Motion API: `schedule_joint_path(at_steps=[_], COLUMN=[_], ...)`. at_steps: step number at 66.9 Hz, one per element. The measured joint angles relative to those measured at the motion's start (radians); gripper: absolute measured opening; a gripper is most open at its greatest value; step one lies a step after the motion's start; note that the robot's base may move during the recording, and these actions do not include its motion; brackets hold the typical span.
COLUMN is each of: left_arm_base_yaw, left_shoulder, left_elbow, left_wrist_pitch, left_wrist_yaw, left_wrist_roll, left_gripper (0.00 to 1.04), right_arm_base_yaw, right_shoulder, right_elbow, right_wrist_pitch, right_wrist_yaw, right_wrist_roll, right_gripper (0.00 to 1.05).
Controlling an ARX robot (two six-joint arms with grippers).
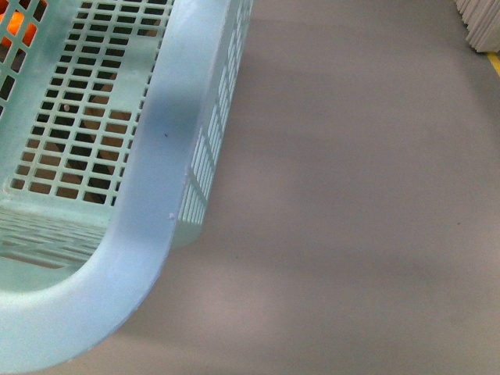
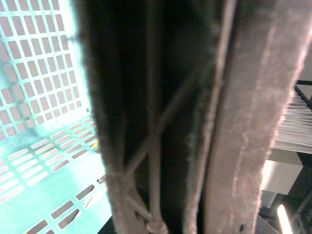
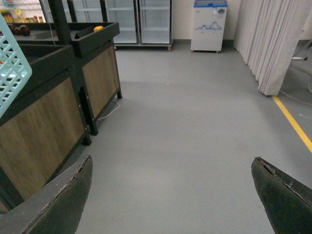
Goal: Pick lemon and mango into basket
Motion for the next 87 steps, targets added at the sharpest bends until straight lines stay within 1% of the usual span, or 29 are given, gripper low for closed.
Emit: schedule_joint_path(at_steps=[56,68,87], left_arm_base_yaw=[0.000,-0.007,-0.005], left_shoulder=[0.000,0.000,0.000], left_elbow=[0.000,0.000,0.000], left_wrist_pitch=[0.000,0.000,0.000], left_wrist_yaw=[0.000,0.014,-0.004], left_wrist_roll=[-0.001,-0.010,-0.006], left_gripper=[0.16,0.16,0.16], right_arm_base_yaw=[0.000,0.000,0.000], right_shoulder=[0.000,0.000,0.000], right_elbow=[0.000,0.000,0.000], right_wrist_pitch=[0.000,0.000,0.000], right_wrist_yaw=[0.002,0.003,0.002], right_wrist_roll=[0.000,0.000,0.000], right_gripper=[0.96,0.96,0.96])
